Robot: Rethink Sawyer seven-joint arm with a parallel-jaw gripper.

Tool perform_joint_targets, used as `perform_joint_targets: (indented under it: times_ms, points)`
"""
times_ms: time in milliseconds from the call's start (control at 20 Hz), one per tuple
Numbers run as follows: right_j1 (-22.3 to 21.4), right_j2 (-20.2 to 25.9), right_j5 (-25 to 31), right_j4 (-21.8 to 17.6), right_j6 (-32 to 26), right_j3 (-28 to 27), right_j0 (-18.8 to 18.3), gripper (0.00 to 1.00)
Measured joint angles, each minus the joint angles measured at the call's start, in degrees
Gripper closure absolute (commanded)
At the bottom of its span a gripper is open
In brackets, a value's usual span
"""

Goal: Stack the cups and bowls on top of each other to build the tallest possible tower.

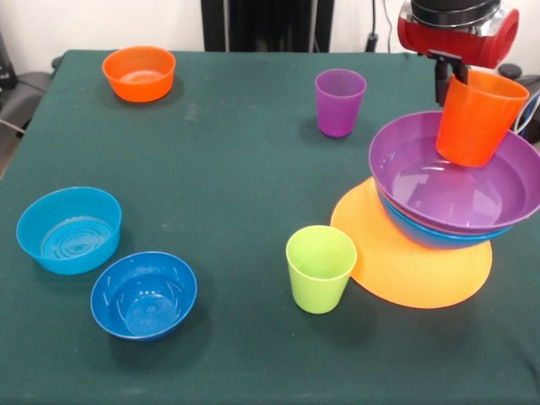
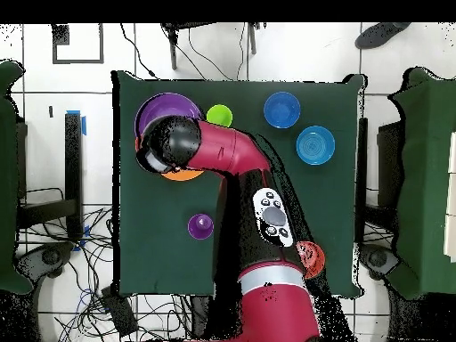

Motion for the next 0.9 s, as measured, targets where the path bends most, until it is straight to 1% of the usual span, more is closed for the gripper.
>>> perform_joint_targets:
  times_ms: [200, 550, 900]
  points:
    - [0.0, 0.0, -1.0, 0.3, 0.0, 0.9, 0.0, 1.00]
    - [-0.2, -0.1, -4.4, 0.4, 0.0, 2.9, 0.1, 1.00]
    - [-0.8, -0.2, -5.5, 0.4, 0.0, 3.8, 0.4, 1.00]
